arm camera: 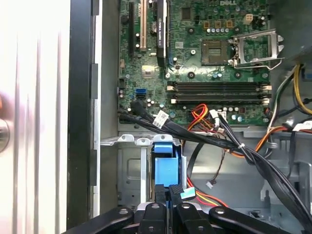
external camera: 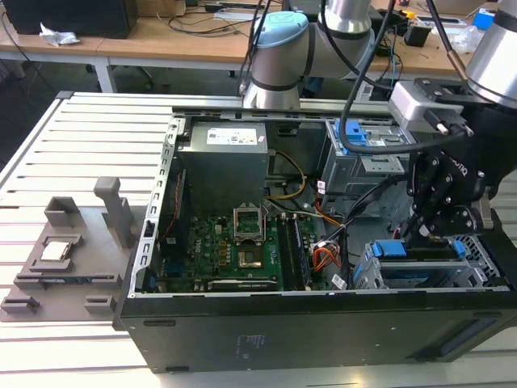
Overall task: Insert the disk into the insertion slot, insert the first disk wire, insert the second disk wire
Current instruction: 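Insert the second disk wire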
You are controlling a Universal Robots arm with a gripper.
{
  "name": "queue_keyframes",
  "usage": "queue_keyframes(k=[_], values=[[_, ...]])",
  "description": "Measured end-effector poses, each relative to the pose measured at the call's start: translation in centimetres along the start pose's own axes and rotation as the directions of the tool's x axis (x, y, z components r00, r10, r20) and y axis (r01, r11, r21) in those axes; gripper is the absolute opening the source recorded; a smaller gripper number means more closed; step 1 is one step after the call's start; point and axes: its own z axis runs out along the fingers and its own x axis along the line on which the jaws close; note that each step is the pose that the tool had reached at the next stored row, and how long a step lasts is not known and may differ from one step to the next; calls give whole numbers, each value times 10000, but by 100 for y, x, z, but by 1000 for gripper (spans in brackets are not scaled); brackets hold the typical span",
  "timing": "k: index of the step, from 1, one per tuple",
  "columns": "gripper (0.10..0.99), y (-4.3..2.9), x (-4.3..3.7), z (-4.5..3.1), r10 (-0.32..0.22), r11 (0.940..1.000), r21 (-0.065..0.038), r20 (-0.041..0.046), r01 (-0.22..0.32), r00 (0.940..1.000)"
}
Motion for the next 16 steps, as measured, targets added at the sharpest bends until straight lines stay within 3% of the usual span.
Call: queue_keyframes(k=[2, 4, 5, 12, 16], values=[[149, -10, 43, 6, -14, 10000, -2, 261, 14, 9997], [149, -39, 61, 10, -23, 10000, -13, 449, 24, 9990], [149, -57, 61, 13, -24, 10000, -20, 500, 25, 9987], [149, -142, 58, 43, -22, 10000, -45, 538, 25, 9986], [149, -153, 51, 56, -23, 10000, -45, 557, 25, 9984]])
